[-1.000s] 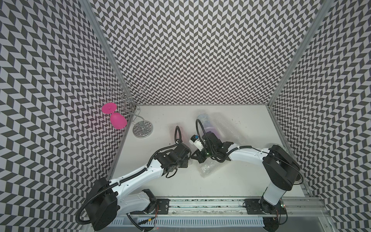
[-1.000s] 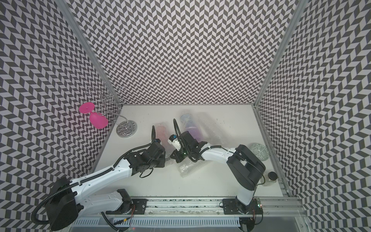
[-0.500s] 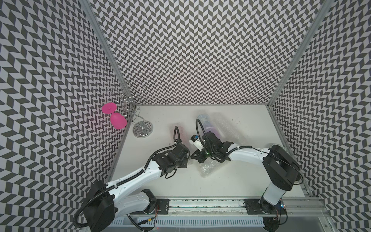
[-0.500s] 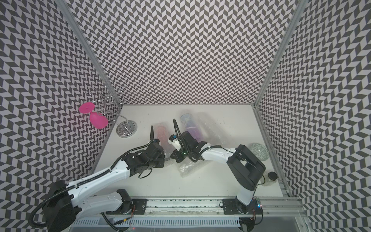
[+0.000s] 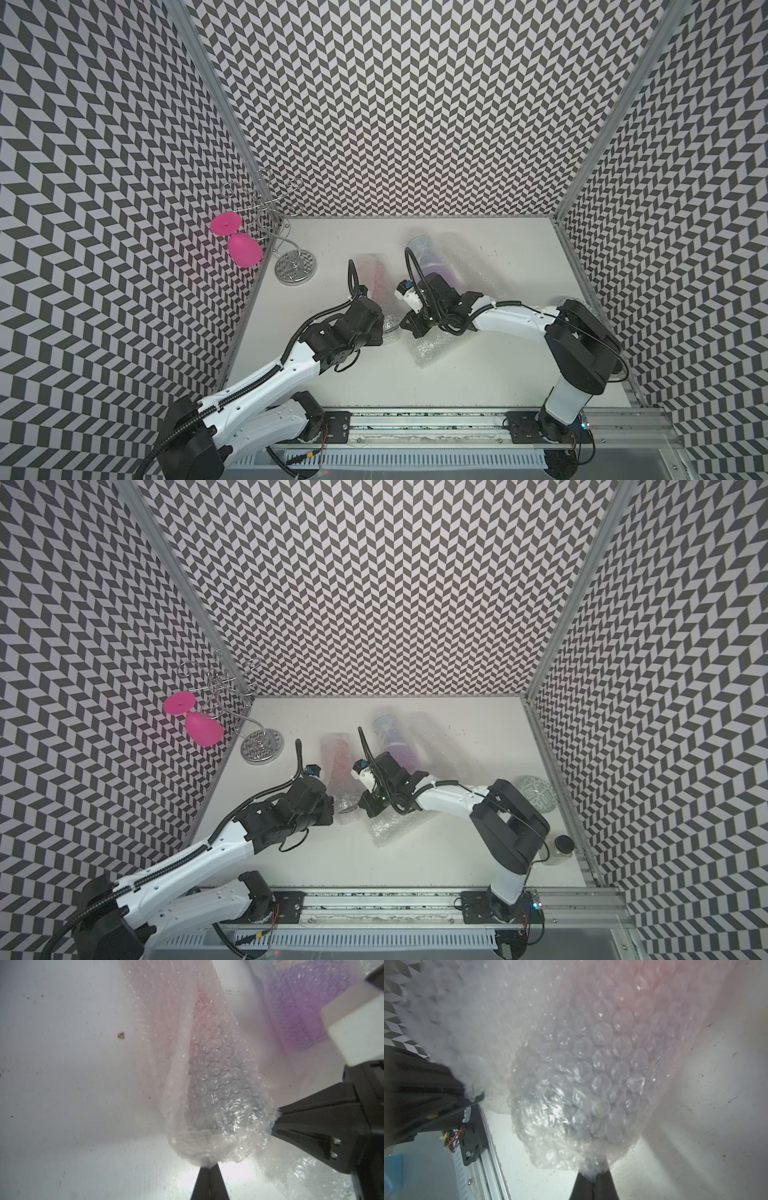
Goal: Unwrap the vase from the bubble wrap
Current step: Unwrap the bubble wrap at the center of the board.
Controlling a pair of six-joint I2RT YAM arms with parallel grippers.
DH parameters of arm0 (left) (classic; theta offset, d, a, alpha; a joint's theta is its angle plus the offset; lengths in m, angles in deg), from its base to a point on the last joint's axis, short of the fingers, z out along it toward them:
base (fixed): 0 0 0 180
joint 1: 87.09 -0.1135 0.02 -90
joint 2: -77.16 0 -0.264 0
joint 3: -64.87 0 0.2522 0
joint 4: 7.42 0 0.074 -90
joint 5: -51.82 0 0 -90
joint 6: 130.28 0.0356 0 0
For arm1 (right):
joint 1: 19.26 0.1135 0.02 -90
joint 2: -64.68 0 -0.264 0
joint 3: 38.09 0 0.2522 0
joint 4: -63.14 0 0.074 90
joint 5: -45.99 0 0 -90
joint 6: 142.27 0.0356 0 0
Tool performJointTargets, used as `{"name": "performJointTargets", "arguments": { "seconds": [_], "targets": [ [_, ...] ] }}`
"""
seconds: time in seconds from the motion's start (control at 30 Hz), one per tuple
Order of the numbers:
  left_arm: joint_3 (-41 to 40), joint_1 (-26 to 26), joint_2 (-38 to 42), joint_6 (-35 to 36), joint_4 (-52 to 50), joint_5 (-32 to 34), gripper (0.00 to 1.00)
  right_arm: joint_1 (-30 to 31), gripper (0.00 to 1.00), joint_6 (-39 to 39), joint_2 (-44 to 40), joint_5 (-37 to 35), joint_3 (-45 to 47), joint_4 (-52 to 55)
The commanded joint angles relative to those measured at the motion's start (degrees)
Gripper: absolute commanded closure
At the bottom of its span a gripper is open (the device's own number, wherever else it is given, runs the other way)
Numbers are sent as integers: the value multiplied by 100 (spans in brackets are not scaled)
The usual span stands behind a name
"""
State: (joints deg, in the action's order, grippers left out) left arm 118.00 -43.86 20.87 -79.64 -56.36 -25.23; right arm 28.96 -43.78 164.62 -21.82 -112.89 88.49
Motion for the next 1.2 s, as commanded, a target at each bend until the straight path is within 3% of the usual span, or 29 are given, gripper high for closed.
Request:
{"name": "performJointTargets", "arguments": {
  "seconds": [0.0,0.1,0.17,0.37,0.53,0.67,0.83,0.97,1.17],
  "targets": [
    [-70,-69,187,-158,125,-65,100,46,100,-106,-204,-87,-82,-246],
    [-37,-74,139,-165,92,-304,100,45,96,-115,-363,-101,12,-326],
    [-14,-69,103,-177,71,-485,94,40,90,-100,-443,-119,-33,-277],
    [349,-235,128,-194,-208,-821,39,-100,56,155,-462,78,-432,10],
    [921,-1250,-139,298,-409,-1552,8,-271,42,239,-367,126,-904,276],
    [1469,-2134,-862,951,-471,-1844,2,-415,26,302,-112,157,-1385,415],
    [1980,-2882,-1875,1281,39,-2149,2,-614,17,363,631,402,-2236,777],
    [2652,-3013,-2603,1422,248,-2220,4,-849,17,554,1226,572,-2828,1011],
    [3380,-2987,-3466,1578,354,-2322,7,-1160,18,724,1589,700,-3011,1028]
  ]
}}
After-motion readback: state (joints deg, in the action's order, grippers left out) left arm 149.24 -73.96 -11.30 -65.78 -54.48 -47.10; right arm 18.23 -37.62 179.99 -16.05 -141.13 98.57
